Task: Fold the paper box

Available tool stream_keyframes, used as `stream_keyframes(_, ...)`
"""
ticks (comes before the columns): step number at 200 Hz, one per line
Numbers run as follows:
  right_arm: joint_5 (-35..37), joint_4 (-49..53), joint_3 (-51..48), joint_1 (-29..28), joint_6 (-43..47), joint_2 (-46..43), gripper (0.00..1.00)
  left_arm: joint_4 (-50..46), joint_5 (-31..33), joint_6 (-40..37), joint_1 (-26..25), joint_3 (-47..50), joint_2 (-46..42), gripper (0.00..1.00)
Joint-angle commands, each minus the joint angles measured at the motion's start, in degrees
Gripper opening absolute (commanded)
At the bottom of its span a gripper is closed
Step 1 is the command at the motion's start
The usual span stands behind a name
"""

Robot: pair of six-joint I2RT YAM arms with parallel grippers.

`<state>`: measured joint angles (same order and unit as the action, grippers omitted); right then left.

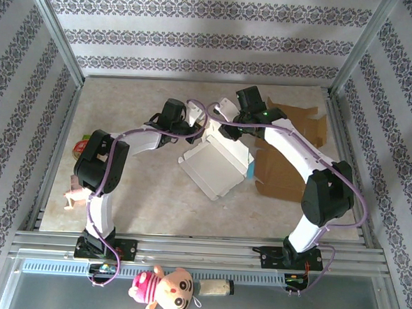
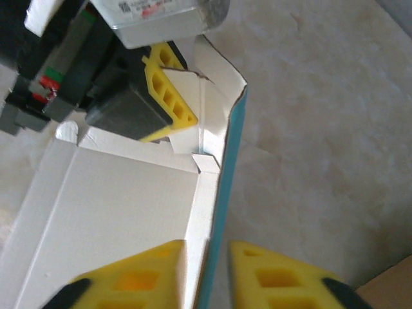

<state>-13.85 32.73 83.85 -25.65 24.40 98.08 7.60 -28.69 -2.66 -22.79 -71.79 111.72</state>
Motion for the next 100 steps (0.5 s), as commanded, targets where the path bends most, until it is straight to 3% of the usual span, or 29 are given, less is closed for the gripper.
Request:
stream_keyframes(1,-3.71,-0.78,0.64,-0.23,1.02,0.51,0.14,-3.65,-1.63,-0.77,0.11,-2.43,1.28,0.0)
stream_keyframes(31,-5.88,-1.2,-2.75,-0.36,5.82,-0.56,0.03,-5.83,-1.29,0.17,0.11,-3.68,1.76,0.0)
stream_keyframes(68,-8.88,-4.33,-9.79,0.1,11.75,-4.28,0.03,-9.15,0.48,1.62,0.67,-5.64,3.05,0.0)
stream_keyframes(100,-4.1,-5.07,-10.75,-0.31,11.63,-2.64,0.05,-7.54,-2.18,2.06,1.06,-4.75,3.06,0.0)
